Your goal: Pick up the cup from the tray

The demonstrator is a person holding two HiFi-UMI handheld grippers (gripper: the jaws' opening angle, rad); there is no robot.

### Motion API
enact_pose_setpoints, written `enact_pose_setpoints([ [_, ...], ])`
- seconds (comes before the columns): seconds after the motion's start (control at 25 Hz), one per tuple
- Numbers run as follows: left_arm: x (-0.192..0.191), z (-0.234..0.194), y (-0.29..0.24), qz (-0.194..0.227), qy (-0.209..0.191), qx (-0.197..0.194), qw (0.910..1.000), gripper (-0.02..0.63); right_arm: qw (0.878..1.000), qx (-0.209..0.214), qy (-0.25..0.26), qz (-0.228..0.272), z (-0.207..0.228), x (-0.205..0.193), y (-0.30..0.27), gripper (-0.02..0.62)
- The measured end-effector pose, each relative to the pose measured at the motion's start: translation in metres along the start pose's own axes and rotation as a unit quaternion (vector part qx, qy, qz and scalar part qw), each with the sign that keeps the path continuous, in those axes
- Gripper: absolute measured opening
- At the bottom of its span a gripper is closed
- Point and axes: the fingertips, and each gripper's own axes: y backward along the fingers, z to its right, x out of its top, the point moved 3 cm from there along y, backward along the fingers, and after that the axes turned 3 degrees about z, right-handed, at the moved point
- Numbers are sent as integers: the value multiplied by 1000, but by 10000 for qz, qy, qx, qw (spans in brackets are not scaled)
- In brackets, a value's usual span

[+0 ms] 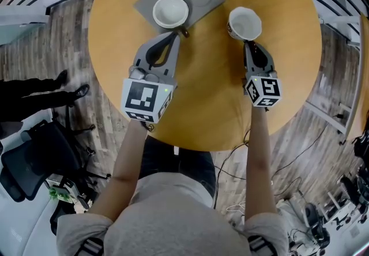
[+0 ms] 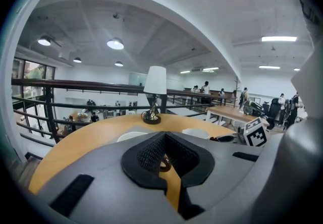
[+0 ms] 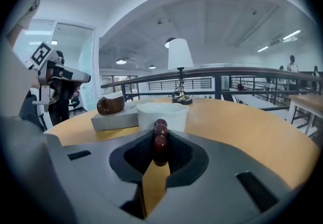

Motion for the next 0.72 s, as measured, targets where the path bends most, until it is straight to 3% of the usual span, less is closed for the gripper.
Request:
enact_pose_setpoints([
  [0.24,-2,3,-2,-5,44,-21,10000,8,9988,-73,377,-297,-10,-18,0,38],
  [0.48,-5,3,-2,11,102,-56,9999,8,9995,-7,77,-291,-12,-20,-3,41],
  [0.56,-5,4,0,45,145,-57,9999,7,9993,25,-43,-368,-13,-23,-3,140],
  [0.72,-2,5,1,102,153,-79,9998,6,9994,-127,75,-312,-13,-18,5,167],
])
